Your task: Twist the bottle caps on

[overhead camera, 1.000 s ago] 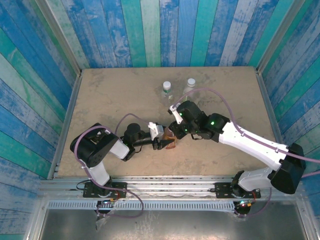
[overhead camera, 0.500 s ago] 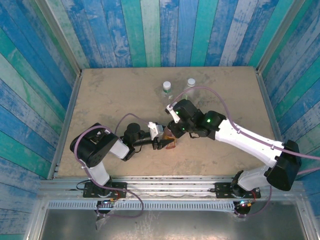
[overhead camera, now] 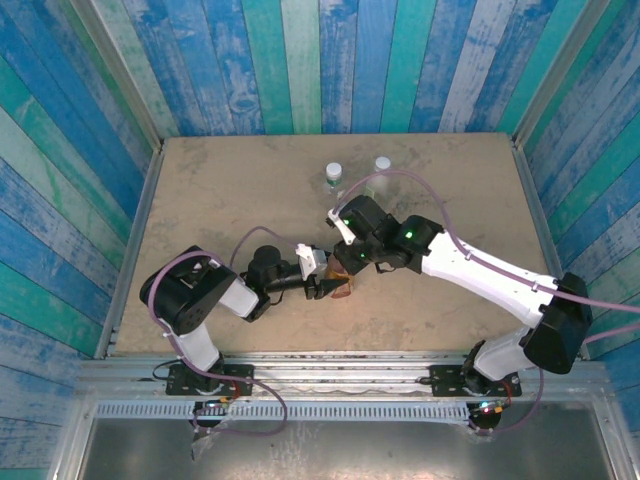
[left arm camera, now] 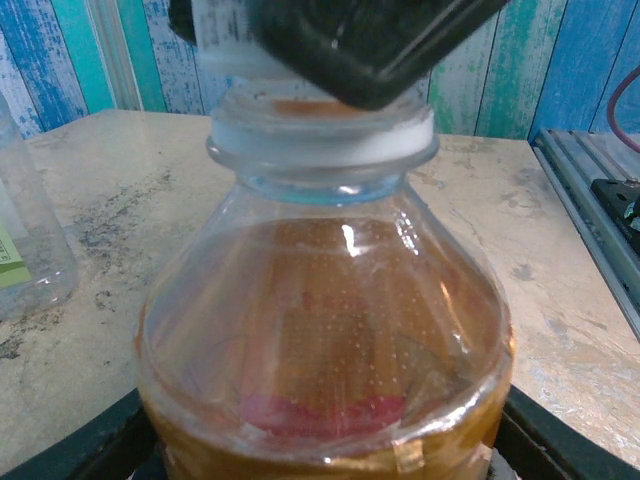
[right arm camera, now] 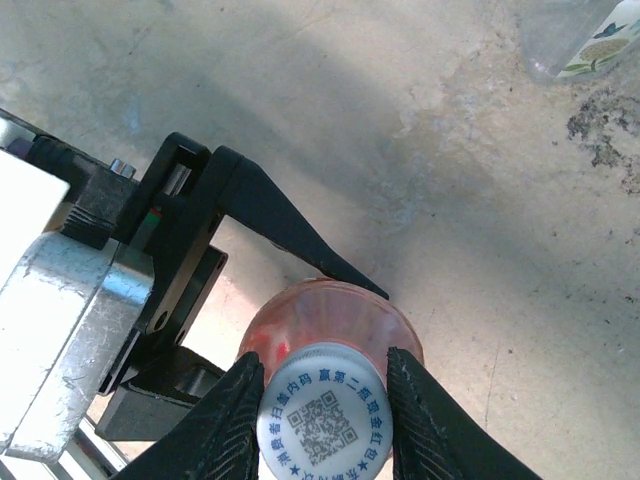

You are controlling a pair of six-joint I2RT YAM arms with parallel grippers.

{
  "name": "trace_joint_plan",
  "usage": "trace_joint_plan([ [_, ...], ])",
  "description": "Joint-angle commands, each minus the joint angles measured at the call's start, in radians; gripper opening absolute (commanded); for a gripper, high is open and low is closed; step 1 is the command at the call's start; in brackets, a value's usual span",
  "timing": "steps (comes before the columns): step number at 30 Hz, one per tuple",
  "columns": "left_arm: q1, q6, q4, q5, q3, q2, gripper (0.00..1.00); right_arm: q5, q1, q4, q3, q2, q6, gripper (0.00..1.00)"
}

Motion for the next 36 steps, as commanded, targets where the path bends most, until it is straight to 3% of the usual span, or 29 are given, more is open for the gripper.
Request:
trace_joint_plan([
  [1, -0.007, 0.020, -0.101, 0.010, 0.000, -0.009, 0.66, -0.003, 0.005, -0.028, -0.003, -0.003, -0.002, 0.40],
  [9, -0.007, 0.021, -0.103, 0.011, 0.000, -0.010, 0.66, 0.017, 0.005, 0.037, -0.035, -0.083, -0.003, 0.68],
  [11, -0.007, 0.019, -0.104, 0.012, 0.001, -0.010, 0.66, 0.039, 0.005, 0.062, -0.050, -0.113, 0.005, 0.70],
  [14, -0.007, 0.020, -0.106, 0.013, 0.000, -0.010, 0.66, 0.054, 0.005, 0.097, -0.074, -0.145, 0.018, 0.60],
  [18, -0.007, 0.021, -0.105, 0.013, 0.000, -0.007, 0.66, 0.059, -0.002, 0.100, -0.094, -0.144, 0.023, 0.39],
  [22, -0.007, 0.020, -0.106, 0.014, 0.001, -0.009, 0.66, 0.053, -0.009, 0.093, -0.110, -0.134, 0.033, 0.26],
  [36, -0.007, 0.024, -0.105, 0.016, 0.001, -0.003, 0.66, 0.026, -0.021, 0.056, -0.158, -0.108, 0.078, 0.21],
])
